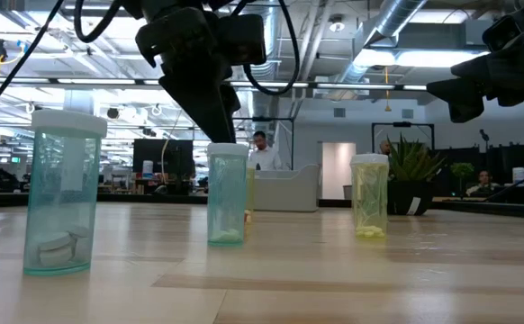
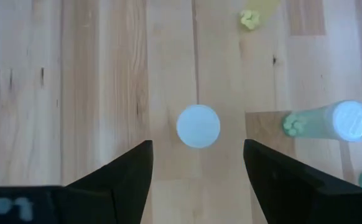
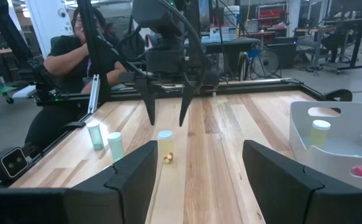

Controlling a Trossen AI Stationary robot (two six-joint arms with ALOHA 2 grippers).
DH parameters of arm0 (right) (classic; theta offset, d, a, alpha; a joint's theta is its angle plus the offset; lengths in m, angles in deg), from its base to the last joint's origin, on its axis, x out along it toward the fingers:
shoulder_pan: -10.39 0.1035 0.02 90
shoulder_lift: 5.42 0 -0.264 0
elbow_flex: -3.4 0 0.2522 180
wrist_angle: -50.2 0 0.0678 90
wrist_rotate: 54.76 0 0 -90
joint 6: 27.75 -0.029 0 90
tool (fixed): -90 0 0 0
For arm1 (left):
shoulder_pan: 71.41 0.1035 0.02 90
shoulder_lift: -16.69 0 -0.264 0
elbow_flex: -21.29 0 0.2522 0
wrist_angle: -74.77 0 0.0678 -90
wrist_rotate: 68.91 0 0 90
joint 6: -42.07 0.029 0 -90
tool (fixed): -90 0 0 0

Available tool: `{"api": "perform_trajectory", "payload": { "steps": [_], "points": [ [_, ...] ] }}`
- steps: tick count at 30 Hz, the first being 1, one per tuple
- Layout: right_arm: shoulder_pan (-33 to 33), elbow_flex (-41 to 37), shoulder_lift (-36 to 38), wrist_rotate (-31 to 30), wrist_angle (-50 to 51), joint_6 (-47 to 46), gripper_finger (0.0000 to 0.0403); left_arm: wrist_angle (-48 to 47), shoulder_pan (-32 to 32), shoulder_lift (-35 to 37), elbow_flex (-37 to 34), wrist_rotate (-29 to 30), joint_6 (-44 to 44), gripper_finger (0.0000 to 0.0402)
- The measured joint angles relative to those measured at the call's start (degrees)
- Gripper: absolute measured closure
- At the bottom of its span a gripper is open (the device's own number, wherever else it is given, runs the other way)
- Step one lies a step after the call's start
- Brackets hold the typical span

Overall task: Pick and place pill bottles into a basket
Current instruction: Put the top yellow pill bottle into the gray bin

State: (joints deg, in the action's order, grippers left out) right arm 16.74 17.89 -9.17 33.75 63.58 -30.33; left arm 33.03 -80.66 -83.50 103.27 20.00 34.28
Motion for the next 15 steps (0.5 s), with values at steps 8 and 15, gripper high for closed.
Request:
{"api": "perform_trajectory", "payload": {
  "steps": [8,15],
  "points": [
    [0.0,0.0,0.0,0.0,0.0,0.0,0.0172,1.1,-0.2,-0.3,-0.2,1.7,0.5,0.0163],
    [0.0,0.0,0.0,0.0,0.0,0.0,0.0172,5.3,-0.2,-0.3,-3.2,3.3,1.5,0.0163]
  ]
}}
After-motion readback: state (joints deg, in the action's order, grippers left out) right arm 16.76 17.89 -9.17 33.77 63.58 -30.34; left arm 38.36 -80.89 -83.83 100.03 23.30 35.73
